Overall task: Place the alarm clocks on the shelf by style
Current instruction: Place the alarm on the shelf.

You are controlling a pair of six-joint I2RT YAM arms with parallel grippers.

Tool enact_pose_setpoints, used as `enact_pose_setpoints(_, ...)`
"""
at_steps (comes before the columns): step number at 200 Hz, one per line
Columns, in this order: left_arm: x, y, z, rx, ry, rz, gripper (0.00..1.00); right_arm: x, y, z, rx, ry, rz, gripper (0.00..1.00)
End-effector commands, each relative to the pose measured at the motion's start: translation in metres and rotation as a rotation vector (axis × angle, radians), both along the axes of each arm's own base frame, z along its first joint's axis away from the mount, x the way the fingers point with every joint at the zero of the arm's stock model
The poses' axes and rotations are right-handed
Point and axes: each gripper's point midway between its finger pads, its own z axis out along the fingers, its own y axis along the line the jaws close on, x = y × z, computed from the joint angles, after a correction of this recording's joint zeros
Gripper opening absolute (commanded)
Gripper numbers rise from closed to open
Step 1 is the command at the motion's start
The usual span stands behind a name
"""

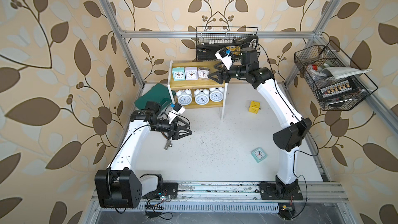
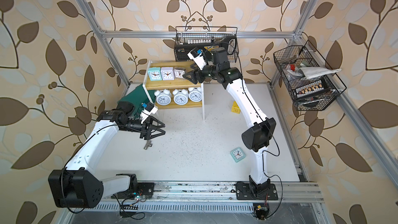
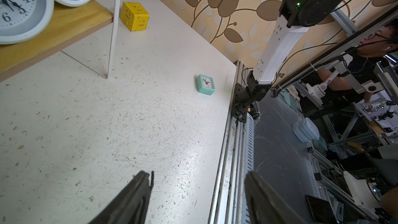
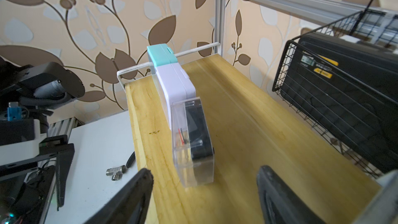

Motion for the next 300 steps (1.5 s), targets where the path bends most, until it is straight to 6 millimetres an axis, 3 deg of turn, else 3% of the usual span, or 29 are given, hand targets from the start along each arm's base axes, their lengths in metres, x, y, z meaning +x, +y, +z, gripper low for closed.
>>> enact_pose_setpoints(1, -0.005, 0.000, 0.009, -0.041, -0.011, -0.005, 0.73, -0.003, -0.028, 0.027, 0.064, -0.013, -0.170, 0.79)
enact_pose_setpoints(24, 0.002, 0.002, 0.003, -0.013, -0.002, 0.019, 0.73, -0.009, -0.056, 0.020, 0.102, 0.018, -0.314, 0.82)
enact_pose_setpoints(56, 0.008, 0.004, -0.003, 0.016, 0.016, 0.043, 0.73, -0.024, -0.103, -0.008, 0.121, 0.115, -0.532, 0.85)
enact_pose_setpoints(108, 0.012, 0.004, -0.005, 0.022, 0.036, 0.051, 0.73, -0.068, -0.158, -0.098, -0.032, 0.378, -0.770, 0.84)
enact_pose_setpoints(156, 0.013, 0.004, -0.006, 0.023, 0.051, 0.051, 0.73, -0.124, -0.186, -0.185, -0.142, 0.623, -0.888, 0.83)
enact_pose_setpoints(167, 0.013, 0.004, -0.007, 0.022, 0.053, 0.050, 0.73, -0.139, -0.191, -0.203, -0.160, 0.673, -0.910, 0.99)
enact_pose_setpoints(221, 0.016, 0.003, -0.008, 0.017, 0.068, 0.047, 0.73, -0.196, -0.205, -0.282, -0.303, 0.822, -0.976, 0.99)
enact_pose_setpoints(265, 0.016, 0.004, -0.009, 0.022, 0.068, 0.047, 0.73, -0.235, -0.221, -0.330, -0.477, 0.907, -1.057, 0.99)
enact_pose_setpoints(300, 0.017, 0.004, -0.010, 0.020, 0.077, 0.047, 0.74, -0.257, -0.240, -0.349, -0.591, 0.924, -1.139, 0.99)
